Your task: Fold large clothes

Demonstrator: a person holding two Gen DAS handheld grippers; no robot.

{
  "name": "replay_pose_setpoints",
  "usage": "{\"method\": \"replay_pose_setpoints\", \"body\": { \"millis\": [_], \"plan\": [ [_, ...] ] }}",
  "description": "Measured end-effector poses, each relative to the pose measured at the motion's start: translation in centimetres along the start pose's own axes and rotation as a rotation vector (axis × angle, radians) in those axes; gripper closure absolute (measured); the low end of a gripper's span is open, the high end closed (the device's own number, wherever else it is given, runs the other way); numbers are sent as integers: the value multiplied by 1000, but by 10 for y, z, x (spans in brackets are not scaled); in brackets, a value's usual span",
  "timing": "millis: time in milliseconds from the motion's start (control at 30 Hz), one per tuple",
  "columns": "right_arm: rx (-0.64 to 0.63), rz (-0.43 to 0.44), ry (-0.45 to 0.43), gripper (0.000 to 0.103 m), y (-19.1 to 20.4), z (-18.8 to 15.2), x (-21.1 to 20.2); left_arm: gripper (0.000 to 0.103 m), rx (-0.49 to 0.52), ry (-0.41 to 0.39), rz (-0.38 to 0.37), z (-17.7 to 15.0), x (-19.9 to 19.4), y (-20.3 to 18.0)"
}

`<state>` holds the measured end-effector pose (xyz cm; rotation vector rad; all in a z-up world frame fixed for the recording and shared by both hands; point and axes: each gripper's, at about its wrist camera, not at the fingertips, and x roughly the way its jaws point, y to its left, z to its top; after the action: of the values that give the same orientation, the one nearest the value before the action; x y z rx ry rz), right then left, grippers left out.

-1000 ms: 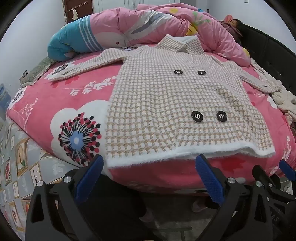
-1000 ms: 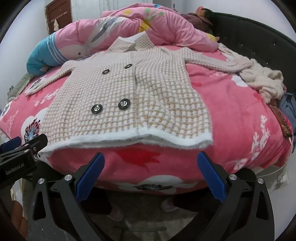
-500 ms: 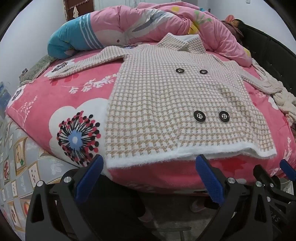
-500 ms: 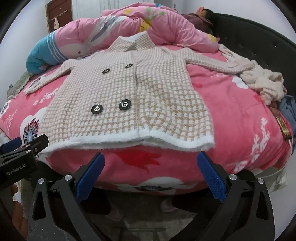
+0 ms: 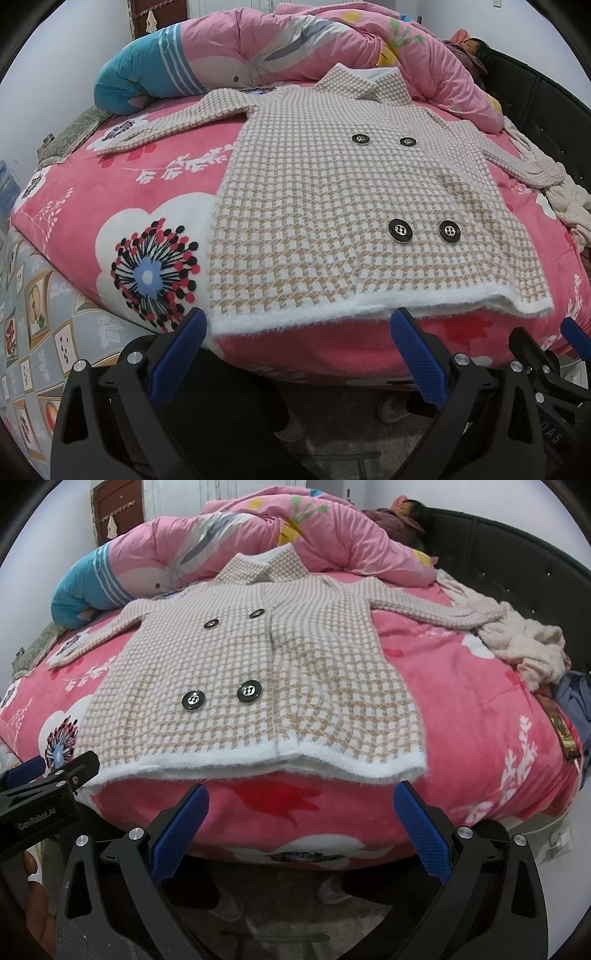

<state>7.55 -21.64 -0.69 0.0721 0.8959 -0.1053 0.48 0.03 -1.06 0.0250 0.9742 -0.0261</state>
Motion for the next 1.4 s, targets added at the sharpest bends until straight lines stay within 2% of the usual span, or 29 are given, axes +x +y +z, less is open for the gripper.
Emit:
{"method": "replay_pose_setpoints", "body": {
  "millis": [1400],
  "plan": [
    [-1,-3,-4,7,5,6,-2,5,-18,2,11,5,0,12]
  ]
}}
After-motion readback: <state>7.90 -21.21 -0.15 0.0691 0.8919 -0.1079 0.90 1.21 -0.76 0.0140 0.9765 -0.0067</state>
